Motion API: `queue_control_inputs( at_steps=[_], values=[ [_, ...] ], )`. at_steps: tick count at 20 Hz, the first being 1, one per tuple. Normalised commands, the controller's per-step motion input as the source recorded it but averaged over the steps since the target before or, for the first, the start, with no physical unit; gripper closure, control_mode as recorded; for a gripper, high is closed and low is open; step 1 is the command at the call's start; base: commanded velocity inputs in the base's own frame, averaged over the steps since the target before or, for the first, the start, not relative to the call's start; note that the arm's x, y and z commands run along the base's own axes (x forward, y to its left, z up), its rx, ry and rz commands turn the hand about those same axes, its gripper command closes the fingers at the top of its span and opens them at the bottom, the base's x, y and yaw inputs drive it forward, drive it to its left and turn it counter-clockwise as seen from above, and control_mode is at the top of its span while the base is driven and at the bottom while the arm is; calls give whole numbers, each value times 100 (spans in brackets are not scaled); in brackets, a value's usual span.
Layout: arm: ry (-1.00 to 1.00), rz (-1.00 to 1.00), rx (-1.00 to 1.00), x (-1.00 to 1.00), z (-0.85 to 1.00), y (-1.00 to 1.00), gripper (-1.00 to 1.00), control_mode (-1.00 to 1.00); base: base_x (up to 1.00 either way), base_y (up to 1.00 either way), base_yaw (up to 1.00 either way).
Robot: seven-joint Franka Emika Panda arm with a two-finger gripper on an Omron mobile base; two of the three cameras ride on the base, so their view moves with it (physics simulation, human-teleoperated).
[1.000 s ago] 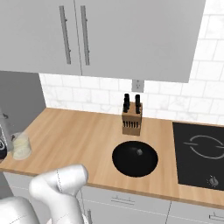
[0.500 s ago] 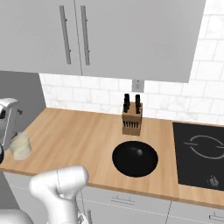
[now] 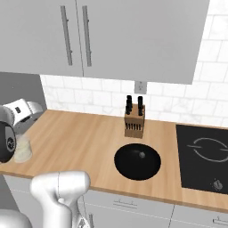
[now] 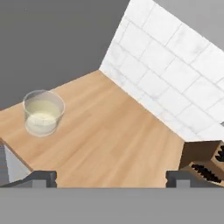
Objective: Grab a lemon wedge from the fridge and one ice cube from the ice bowl, and put them in the glass of lemonade.
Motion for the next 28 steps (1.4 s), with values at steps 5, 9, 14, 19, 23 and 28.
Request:
queue_control_inputs(
  at_steps=[5,9,14,19,23,28],
  values=[
    [6,-24,40,-5,-6,-46,-100,-100,0,0,0],
    [1,-29,20,-25,-15,-62,-100,-100,0,0,0],
    [4,-28,13,-53,-4,-64,-100,-100,0,0,0],
    [6,-26,8,-67,-9,-21,-100,-100,0,0,0],
    [3,-13,2,-8,-1,-1,-100,-100,0,0,0],
    [2,0,0,18,0,0,-100,-100,0,0,0]
  ],
)
